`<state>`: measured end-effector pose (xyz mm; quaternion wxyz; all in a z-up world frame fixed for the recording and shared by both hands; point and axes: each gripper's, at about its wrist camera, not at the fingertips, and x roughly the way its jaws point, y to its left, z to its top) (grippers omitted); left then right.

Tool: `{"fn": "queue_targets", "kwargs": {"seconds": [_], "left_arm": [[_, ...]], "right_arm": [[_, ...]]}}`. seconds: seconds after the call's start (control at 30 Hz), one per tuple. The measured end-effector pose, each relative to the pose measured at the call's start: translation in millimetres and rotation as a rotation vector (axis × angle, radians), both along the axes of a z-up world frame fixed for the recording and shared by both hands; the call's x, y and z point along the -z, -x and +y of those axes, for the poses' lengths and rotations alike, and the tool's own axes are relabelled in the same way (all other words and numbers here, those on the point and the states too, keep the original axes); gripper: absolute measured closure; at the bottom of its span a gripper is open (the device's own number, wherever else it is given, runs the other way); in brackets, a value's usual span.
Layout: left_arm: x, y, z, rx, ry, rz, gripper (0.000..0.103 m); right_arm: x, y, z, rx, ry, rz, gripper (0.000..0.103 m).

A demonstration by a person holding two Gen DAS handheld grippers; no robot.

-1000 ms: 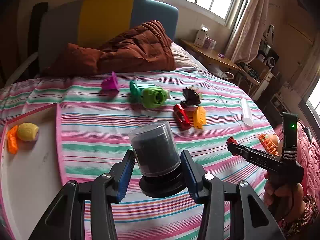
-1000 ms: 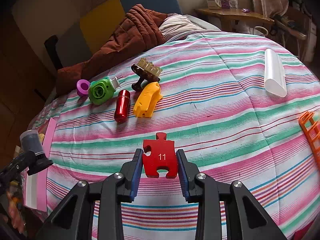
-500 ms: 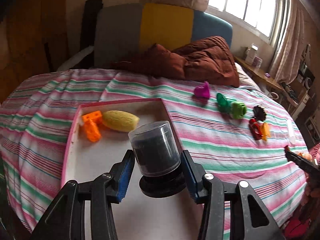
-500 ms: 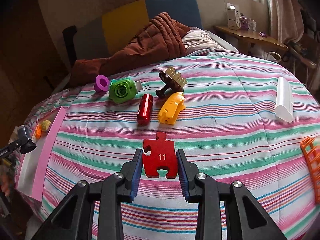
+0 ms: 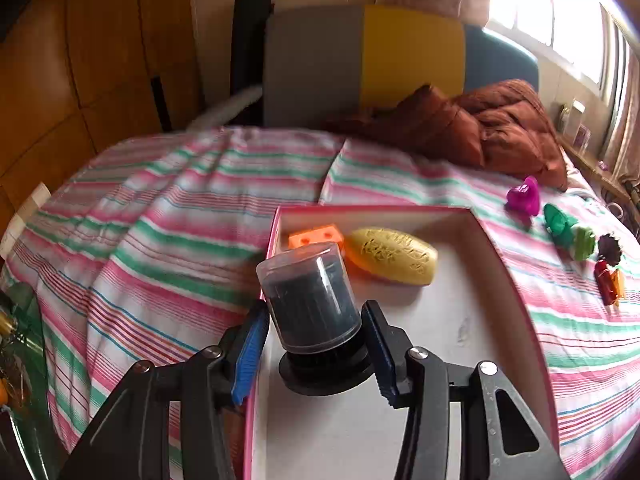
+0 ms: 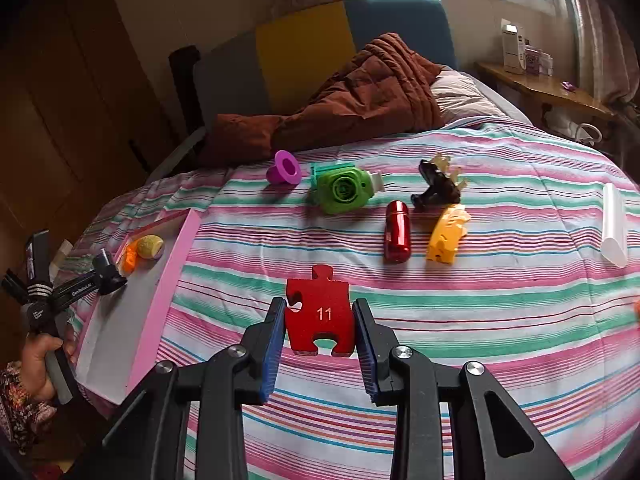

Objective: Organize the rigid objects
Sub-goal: 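Carry the canister into the white tray and open the left tool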

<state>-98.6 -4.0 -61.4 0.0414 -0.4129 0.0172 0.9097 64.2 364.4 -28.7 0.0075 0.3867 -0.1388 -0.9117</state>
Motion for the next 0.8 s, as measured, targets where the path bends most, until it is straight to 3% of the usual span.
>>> {"fn": "queue_targets", "kwargs": {"seconds": [0.17, 0.37, 0.57, 0.67, 0.8], "left_arm": [[1, -10, -11, -0.023, -0.041, -0.018, 0.053], [-3, -34, -29, -0.047, -0.171, -0.044, 0.051], [-1, -45, -34, -0.036, -0.238, -0.041, 0.051], [-1, -42, -34, -0.039, -0.236, -0.047, 0.061], [5, -28, -33, -0.051, -0.231, -0.085, 0.066]], "right_arm": [[1, 8, -29, -0.047, 0.024, -0.011, 0.069], [3, 23, -66, -0.126, 0.036, -0.032, 0.069], [-3, 40, -106, -0.203, 0.047, -0.028, 0.069], [-7, 48, -128, -0.245, 0.046, -0.028, 0.069], [-11, 58, -157, -0.301, 0.026, -0.03, 0.069]]}}
